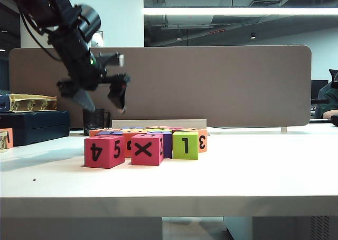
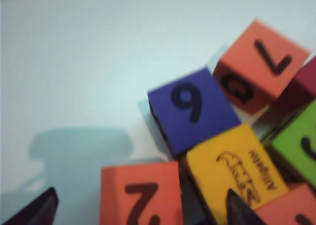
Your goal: Select the appropriate blocks from the scattered letter blocks on the table and arrange them in a row to spell out "23".
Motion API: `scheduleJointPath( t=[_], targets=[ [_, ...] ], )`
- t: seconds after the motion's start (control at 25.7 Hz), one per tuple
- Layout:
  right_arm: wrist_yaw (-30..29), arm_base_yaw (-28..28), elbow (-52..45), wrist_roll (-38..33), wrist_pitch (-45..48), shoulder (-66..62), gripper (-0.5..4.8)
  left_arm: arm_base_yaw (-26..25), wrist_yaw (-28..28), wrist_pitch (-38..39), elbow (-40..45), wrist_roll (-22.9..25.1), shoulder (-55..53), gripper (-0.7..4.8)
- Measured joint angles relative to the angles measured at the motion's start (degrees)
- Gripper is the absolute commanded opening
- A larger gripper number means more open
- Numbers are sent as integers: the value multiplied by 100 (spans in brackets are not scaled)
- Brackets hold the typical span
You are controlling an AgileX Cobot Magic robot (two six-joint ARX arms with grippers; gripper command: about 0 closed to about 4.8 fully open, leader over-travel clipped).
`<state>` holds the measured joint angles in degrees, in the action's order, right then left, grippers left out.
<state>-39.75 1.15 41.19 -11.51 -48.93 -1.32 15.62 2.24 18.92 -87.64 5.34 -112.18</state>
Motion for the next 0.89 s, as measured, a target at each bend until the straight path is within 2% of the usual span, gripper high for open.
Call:
scheduleJointPath(
  t=[0.43, 0.89],
  targets=[
    [4, 0, 0, 0, -4, 0, -1, 4, -9, 151, -2, -2, -330, 426],
    [9, 0, 0, 0, -7, 0, -1, -33, -302, 173, -4, -2, -334, 426]
  ],
)
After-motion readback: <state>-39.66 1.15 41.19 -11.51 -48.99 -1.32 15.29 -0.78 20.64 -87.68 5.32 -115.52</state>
